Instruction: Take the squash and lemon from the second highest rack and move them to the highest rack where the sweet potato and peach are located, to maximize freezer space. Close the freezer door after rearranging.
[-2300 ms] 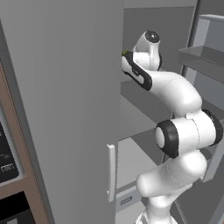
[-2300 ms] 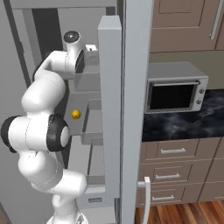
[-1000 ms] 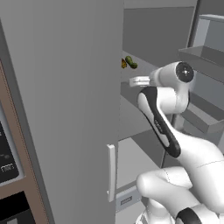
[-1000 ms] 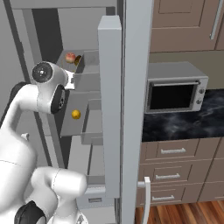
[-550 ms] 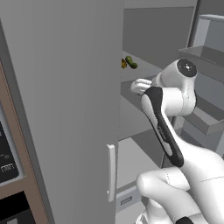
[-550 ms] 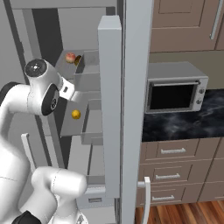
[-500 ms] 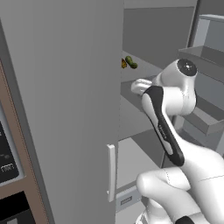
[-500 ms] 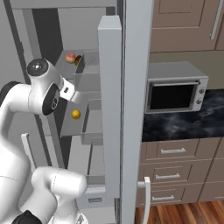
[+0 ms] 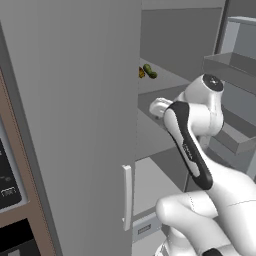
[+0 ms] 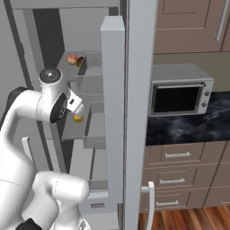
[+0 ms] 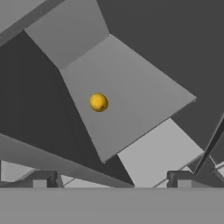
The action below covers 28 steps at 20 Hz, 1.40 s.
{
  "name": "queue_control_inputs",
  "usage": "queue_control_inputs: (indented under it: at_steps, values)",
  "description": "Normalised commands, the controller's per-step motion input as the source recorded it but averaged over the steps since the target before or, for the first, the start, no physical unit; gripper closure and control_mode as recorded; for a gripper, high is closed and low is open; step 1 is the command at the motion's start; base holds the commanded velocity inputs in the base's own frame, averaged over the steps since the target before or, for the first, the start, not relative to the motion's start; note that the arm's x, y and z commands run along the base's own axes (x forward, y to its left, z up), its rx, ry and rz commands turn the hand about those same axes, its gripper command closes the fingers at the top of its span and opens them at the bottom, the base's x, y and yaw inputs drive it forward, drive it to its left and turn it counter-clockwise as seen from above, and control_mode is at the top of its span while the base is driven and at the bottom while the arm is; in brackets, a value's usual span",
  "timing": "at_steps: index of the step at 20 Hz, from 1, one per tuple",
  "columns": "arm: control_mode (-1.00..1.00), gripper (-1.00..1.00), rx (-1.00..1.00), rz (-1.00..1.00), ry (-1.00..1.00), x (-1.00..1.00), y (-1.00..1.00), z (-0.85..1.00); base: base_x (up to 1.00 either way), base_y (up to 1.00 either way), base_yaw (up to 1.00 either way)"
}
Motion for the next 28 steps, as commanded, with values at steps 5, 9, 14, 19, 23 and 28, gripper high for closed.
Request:
queue_control_inputs:
  at_steps: [5, 9, 14, 19, 23, 28]
  values:
    - [-1.0, -1.0, 0.0, 0.0, 0.02, 0.0, 0.15, -0.37, 0.0, 0.0, 0.0]
    - [-1.0, -1.0, 0.0, 0.0, 0.16, 0.0, 0.02, -0.08, 0.0, 0.0, 0.0]
    - [-1.0, -1.0, 0.0, 0.0, 0.08, 0.0, 0.02, -0.14, 0.0, 0.0, 0.0]
    - [-1.0, -1.0, 0.0, 0.0, 0.0, 0.0, 0.0, -0.17, 0.0, 0.0, 0.0]
    - [-1.0, -1.0, 0.0, 0.0, 0.02, 0.09, 0.09, -0.1, 0.0, 0.0, 0.0]
    - [-1.0, -1.0, 0.0, 0.0, 0.0, 0.0, 0.0, 0.0, 0.0, 0.0, 0.0]
